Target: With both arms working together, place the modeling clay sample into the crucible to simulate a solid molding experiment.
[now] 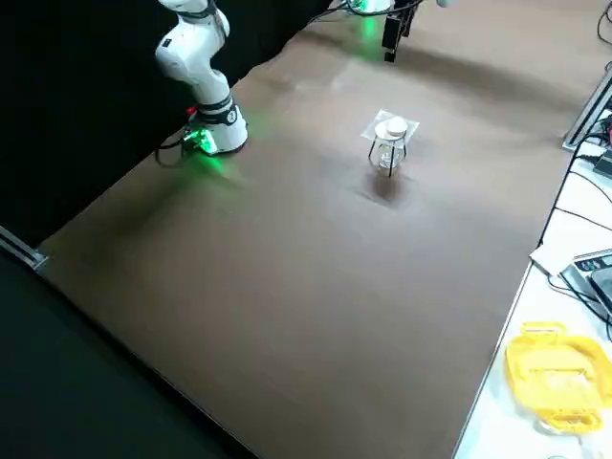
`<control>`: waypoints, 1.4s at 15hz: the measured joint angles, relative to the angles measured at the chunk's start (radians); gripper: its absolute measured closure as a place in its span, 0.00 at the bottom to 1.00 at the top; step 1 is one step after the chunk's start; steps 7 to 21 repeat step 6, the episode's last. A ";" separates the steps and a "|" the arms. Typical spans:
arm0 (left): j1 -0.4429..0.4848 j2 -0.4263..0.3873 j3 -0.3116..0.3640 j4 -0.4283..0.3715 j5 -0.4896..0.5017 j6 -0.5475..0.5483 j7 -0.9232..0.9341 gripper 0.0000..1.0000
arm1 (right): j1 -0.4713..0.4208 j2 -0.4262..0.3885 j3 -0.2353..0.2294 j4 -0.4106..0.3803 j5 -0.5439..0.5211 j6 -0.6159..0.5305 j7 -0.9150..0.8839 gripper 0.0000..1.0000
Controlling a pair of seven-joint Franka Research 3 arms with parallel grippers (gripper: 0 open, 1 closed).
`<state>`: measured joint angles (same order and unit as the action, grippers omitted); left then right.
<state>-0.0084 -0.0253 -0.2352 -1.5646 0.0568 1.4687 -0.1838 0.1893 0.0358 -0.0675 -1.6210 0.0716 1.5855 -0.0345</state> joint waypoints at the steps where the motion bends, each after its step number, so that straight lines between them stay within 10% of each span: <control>1: 0.003 0.000 0.000 0.002 0.000 0.000 0.000 0.00 | 0.000 -0.002 0.000 0.000 0.000 -0.001 0.000 0.00; 21: 0.008 0.003 0.000 0.004 0.000 0.000 0.000 0.00 | 0.000 -0.003 -0.001 -0.003 -0.002 -0.011 0.000 0.00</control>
